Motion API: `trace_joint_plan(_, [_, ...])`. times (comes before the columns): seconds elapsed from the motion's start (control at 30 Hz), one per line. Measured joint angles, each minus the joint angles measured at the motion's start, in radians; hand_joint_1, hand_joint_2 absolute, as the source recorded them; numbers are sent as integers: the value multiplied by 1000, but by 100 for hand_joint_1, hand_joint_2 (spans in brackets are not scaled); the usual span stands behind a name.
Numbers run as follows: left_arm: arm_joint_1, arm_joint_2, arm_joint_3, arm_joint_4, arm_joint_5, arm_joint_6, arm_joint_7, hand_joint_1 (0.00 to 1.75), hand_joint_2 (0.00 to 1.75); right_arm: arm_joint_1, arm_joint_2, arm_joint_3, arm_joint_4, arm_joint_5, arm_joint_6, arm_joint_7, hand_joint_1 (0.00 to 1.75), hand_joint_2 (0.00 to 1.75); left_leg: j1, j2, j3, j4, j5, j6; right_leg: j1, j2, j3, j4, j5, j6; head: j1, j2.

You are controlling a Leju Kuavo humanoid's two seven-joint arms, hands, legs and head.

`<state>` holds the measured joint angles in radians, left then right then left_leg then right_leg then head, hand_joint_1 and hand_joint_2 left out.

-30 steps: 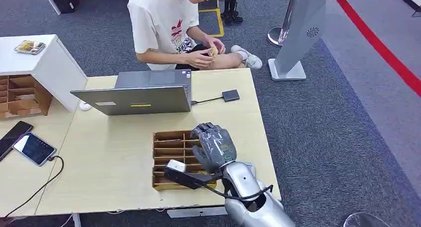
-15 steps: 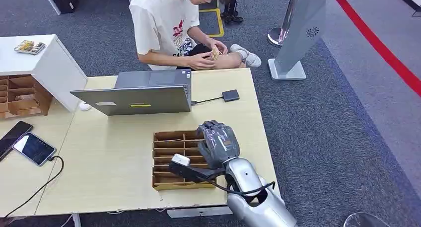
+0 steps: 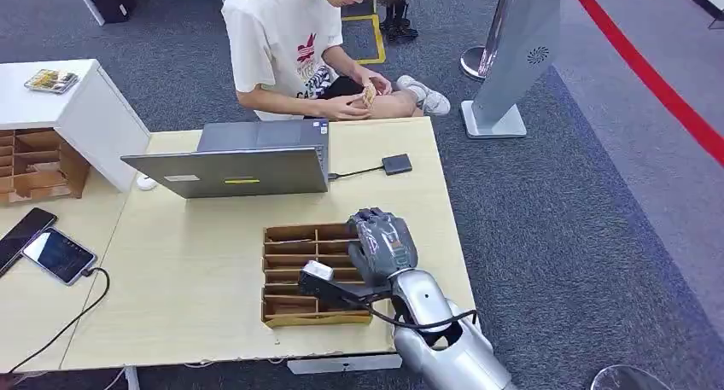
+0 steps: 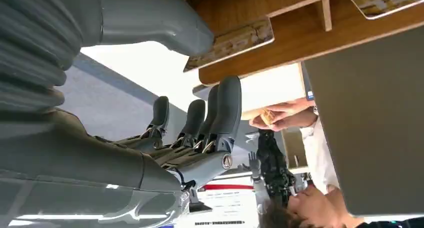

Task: Pass the card to the sensor for recognition and then transmit it.

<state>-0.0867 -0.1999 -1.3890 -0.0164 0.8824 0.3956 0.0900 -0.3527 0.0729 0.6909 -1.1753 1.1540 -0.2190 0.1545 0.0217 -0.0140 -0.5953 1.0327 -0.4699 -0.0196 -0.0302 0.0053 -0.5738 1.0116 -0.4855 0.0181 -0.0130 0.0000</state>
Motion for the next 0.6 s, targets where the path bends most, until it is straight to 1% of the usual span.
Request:
trace_joint_plan(0.27, [0, 1, -10, 0, 0, 0, 2, 0, 0, -2, 2, -3, 20, 1, 2, 3, 87, 175, 0, 0, 0, 0, 0, 0, 0, 0, 0, 0, 0, 0, 0, 0])
trace_joint_plan(0.33, [0, 1, -12, 0, 0, 0, 2, 0, 0, -3, 3, -6, 26, 1, 2, 6, 94, 175, 0, 0, 0, 0, 0, 0, 0, 0, 0, 0, 0, 0, 0, 0])
trace_joint_plan(0.37, [0, 1, -12, 0, 0, 0, 2, 0, 0, -3, 3, -7, 28, 2, 2, 8, 94, 175, 0, 0, 0, 0, 0, 0, 0, 0, 0, 0, 0, 0, 0, 0])
trace_joint_plan(0.43, [0, 1, -13, 0, 0, 0, 2, 0, 0, -4, 3, -9, 32, 4, 3, 9, 134, 175, 0, 0, 0, 0, 0, 0, 0, 0, 0, 0, 0, 0, 0, 0])
trace_joint_plan(0.47, [0, 1, -13, 0, 0, 0, 3, 0, 0, -4, 3, -10, 36, 5, 3, 10, 134, 175, 0, 0, 0, 0, 0, 0, 0, 0, 0, 0, 0, 0, 0, 0])
trace_joint_plan(0.5, [0, 1, -13, 0, 0, 0, 3, 0, 0, -4, 3, -12, 38, 6, 3, 10, 148, 175, 0, 0, 0, 0, 0, 0, 0, 0, 0, 0, 0, 0, 0, 0])
trace_joint_plan(0.53, [0, 1, -13, 0, 0, 0, 3, 0, 0, -5, 3, -14, 41, 7, 2, 11, 152, 175, 0, 0, 0, 0, 0, 0, 0, 0, 0, 0, 0, 0, 0, 0])
trace_joint_plan(0.57, [0, 1, -13, 0, 0, 0, 3, 0, 0, -5, 5, -16, 44, 7, 2, 12, 154, 175, 0, 0, 0, 0, 0, 0, 0, 0, 0, 0, 0, 0, 0, 0])
trace_joint_plan(0.6, [0, 1, -13, 0, 0, 0, 3, 0, 0, -6, 5, -18, 46, 7, 2, 12, 152, 175, 0, 0, 0, 0, 0, 0, 0, 0, 0, 0, 0, 0, 0, 0])
